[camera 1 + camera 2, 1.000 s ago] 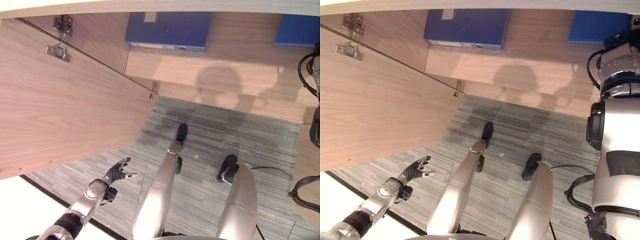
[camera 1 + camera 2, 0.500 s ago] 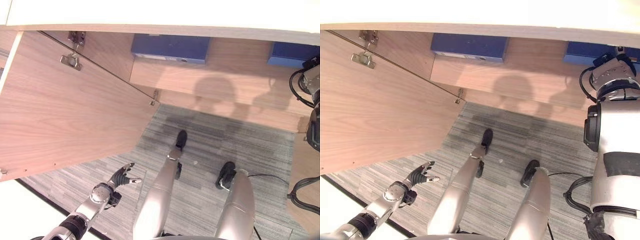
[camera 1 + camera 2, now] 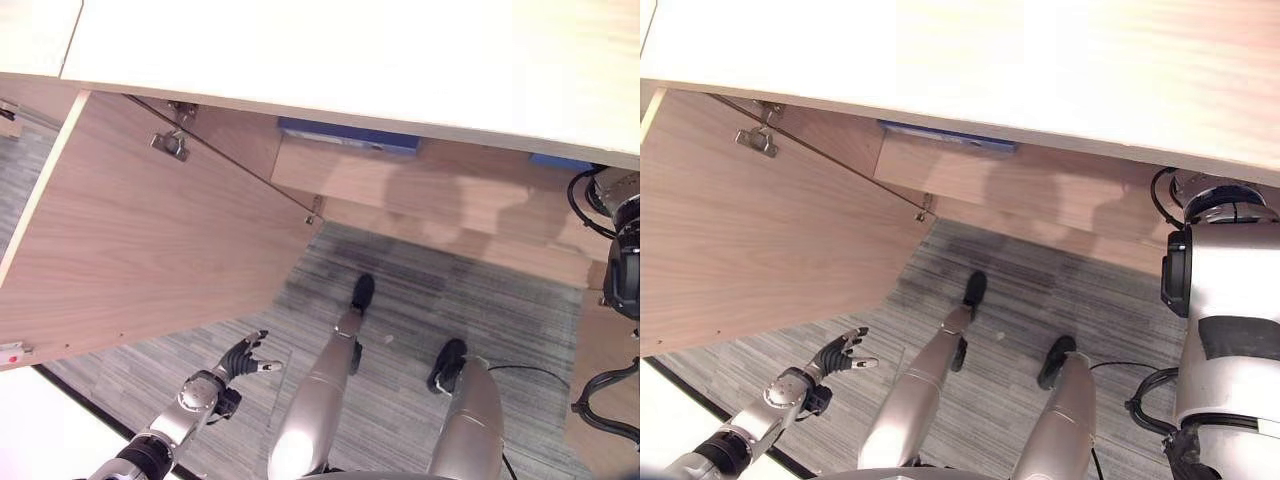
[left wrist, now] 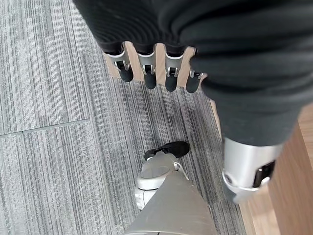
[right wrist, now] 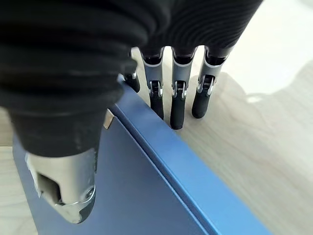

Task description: Put the empty folder in the office cabinet

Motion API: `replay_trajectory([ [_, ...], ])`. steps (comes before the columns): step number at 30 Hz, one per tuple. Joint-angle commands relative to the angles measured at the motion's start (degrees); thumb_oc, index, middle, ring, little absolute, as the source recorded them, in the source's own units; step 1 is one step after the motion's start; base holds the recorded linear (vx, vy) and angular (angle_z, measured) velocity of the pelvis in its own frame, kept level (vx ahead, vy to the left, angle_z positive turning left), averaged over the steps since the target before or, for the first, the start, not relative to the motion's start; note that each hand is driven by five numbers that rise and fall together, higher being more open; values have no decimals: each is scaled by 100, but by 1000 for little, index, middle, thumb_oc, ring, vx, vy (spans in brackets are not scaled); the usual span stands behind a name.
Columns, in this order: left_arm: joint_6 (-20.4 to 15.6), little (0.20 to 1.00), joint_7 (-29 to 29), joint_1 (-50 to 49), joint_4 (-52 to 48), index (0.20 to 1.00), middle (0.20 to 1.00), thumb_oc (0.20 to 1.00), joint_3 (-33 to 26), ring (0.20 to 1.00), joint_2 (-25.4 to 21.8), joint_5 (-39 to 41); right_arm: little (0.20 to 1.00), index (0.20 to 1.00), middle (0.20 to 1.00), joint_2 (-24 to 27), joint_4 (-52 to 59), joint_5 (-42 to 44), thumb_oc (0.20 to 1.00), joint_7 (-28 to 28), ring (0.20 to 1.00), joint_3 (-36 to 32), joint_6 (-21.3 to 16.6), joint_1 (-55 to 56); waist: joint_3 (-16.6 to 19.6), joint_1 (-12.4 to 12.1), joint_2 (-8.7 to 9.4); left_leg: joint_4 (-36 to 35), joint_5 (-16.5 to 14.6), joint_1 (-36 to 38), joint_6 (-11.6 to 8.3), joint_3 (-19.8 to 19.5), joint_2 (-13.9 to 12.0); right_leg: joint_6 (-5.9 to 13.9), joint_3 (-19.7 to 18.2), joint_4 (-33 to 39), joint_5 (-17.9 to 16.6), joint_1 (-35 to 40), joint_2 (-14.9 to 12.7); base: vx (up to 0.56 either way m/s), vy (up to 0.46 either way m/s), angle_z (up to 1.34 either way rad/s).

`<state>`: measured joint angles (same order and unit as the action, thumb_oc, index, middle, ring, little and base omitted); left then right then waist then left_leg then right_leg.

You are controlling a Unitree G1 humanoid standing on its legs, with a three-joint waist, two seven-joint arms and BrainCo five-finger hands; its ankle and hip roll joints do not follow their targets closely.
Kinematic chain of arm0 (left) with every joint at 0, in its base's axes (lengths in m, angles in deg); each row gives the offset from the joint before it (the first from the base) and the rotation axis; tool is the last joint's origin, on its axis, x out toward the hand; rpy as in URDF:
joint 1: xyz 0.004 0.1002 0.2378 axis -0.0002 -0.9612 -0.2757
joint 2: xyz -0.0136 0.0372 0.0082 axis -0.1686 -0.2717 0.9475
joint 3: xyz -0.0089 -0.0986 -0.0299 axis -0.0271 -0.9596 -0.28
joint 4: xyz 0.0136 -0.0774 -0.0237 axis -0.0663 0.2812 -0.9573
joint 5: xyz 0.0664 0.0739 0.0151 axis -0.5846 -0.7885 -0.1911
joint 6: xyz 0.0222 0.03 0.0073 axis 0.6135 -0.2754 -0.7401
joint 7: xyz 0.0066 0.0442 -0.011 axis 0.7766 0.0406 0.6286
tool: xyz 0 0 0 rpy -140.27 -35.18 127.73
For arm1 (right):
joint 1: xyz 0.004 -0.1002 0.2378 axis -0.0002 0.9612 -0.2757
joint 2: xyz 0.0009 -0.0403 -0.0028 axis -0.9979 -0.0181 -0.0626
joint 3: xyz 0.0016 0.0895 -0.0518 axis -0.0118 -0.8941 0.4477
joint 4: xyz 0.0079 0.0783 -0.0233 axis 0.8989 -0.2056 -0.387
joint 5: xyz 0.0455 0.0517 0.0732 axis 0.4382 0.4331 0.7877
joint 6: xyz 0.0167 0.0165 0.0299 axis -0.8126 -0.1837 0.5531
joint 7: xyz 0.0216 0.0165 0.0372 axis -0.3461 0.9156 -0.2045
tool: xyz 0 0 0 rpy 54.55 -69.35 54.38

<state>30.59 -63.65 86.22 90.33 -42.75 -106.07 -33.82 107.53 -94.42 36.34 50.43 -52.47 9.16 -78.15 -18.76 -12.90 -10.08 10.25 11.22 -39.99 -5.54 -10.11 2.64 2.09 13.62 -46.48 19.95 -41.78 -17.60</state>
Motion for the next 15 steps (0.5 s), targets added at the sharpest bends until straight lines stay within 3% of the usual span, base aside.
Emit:
replay_trajectory([
  [1,-16,1000,49,9,140,1000,1000,1000,-189,1000,69,221,1000,1000,1000,495,303,-323,1000,-92,1000,-199,-145,103,-175,-159,-5,96,-1116,471,-169,-203,-256,502,-258,940,-134,871,19,0,0,0],
  [9,8,1000,71,-25,118,1000,1000,1000,-221,1000,164,219,1000,1000,1000,219,341,-339,1000,-79,1000,-597,-143,808,-82,-210,-18,-271,-981,825,-196,-289,-347,562,-117,1242,-249,1199,43,-5,-11,4],
  [10,10,1000,75,-36,110,1000,1000,1000,-238,1000,176,224,1000,1000,1000,157,366,-322,1000,-72,1000,-666,-160,941,-106,-253,-47,-290,-829,814,-180,-300,-362,546,-26,1313,-430,1207,38,-6,-9,4],
  [11,12,1000,75,-33,110,1000,1000,1000,-231,1000,175,225,1000,1000,1000,160,385,-325,1000,-66,1000,-678,-162,961,-63,-223,-20,-328,-937,870,-193,-319,-365,565,-80,1325,-305,1269,61,-92,18,1],
  [13,31,1000,67,-39,121,1000,1000,1000,-290,1000,202,256,1000,1000,1000,-33,455,-263,1000,-22,1000,-907,-254,1341,-50,-265,-28,-412,-808,970,-181,-375,-410,557,41,1451,-479,1391,80,10,-31,6],
  [15,30,1000,74,-31,115,1000,1000,1000,-287,1000,211,259,1000,1000,1000,-149,529,-201,1000,-12,1000,-989,-306,1491,7,-237,18,-470,-925,1073,-195,-407,-426,574,-6,1496,-348,1510,115,90,-66,5],
])
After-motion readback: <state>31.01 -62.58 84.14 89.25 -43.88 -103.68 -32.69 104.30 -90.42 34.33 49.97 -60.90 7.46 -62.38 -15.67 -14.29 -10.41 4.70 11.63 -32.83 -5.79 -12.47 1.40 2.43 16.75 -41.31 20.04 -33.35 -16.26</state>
